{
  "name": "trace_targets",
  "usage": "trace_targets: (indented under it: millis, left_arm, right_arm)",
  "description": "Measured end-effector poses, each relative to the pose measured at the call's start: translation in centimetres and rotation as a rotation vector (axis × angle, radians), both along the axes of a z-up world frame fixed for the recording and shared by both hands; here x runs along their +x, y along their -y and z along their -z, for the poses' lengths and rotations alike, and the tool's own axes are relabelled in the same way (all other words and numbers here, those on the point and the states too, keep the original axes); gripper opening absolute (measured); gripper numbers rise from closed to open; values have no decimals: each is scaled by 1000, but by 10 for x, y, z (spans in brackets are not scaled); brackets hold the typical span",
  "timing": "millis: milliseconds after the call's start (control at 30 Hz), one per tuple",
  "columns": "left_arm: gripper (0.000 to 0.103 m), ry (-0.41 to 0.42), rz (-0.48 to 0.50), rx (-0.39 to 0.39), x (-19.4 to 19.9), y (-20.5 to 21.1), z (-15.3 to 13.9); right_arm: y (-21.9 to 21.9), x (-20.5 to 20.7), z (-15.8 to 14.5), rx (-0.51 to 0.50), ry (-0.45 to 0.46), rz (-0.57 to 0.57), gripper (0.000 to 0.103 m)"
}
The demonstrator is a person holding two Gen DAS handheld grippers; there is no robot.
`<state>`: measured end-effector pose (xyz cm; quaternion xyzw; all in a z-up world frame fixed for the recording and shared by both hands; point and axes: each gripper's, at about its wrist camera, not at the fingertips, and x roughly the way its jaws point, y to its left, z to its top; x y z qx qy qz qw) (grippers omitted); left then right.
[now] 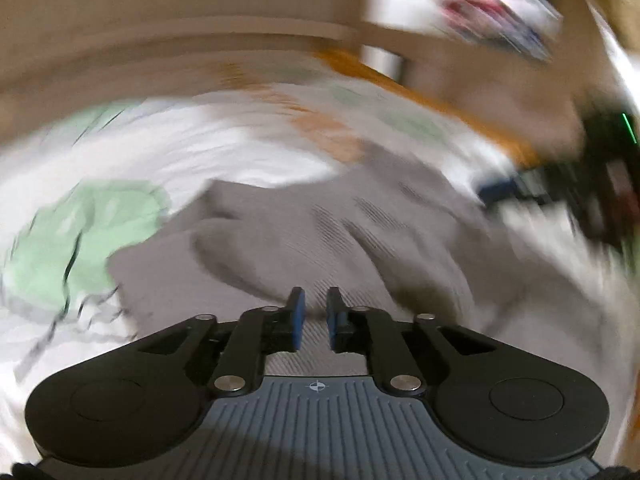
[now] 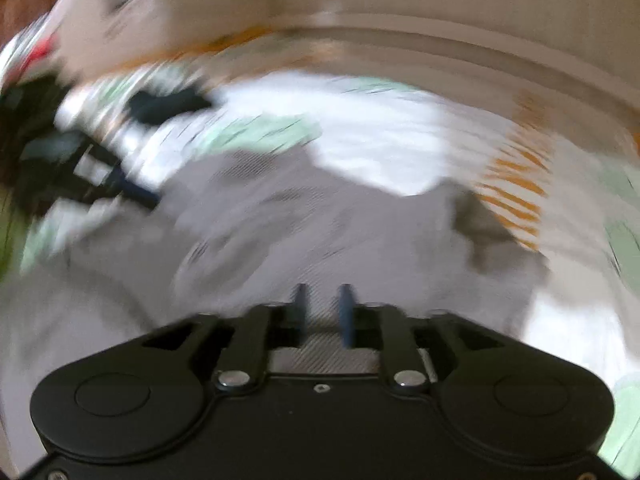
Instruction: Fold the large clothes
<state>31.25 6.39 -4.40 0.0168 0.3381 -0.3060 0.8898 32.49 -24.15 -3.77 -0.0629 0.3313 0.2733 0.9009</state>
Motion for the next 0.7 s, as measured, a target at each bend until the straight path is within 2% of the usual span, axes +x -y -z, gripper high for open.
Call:
trace_targets:
  millis: [33, 67, 133, 233, 333, 467, 500, 533, 567, 600, 633, 700]
  left_arm:
    - [36, -42, -83, -71, 13, -4, 0]
    - [44, -80, -143, -131, 23, -9, 2]
    - [45, -144, -241, -221, 45, -8, 9]
    - [46, -243, -339, -289, 70, -5, 27]
    - [46, -308, -380, -338, 90, -2, 40]
    - [45, -324, -408, -373, 114, 4, 48]
    - [44, -334, -404, -393, 117, 3, 50]
    - [37, -333, -399, -423, 106, -1, 52]
    - [9, -317, -402, -430, 107, 0, 52]
    - [7, -284, -405, -416, 104, 2, 48]
    - [7, -236, -392, -411, 93, -2, 41]
    - [7, -102, -329, -423, 82, 1, 22]
  right_arm:
    - [8, 9, -1, 60, -25, 65, 63]
    - [14, 20, -1, 115, -53, 123, 66]
    - [22, 35, 5, 193, -106, 225, 67]
    - [27, 53, 18, 265, -160, 316, 67]
    - [32, 73, 32, 352, -225, 380, 67]
    - [38, 83, 47, 409, -262, 404, 67]
    - [38, 85, 50, 416, -267, 406, 67]
    - [39, 86, 52, 424, -271, 408, 65]
    - [41, 85, 53, 432, -274, 417, 62]
    - [42, 85, 53, 439, -274, 426, 47]
    - [41, 84, 53, 428, -270, 437, 15]
    - [40, 83, 42, 404, -221, 420, 16]
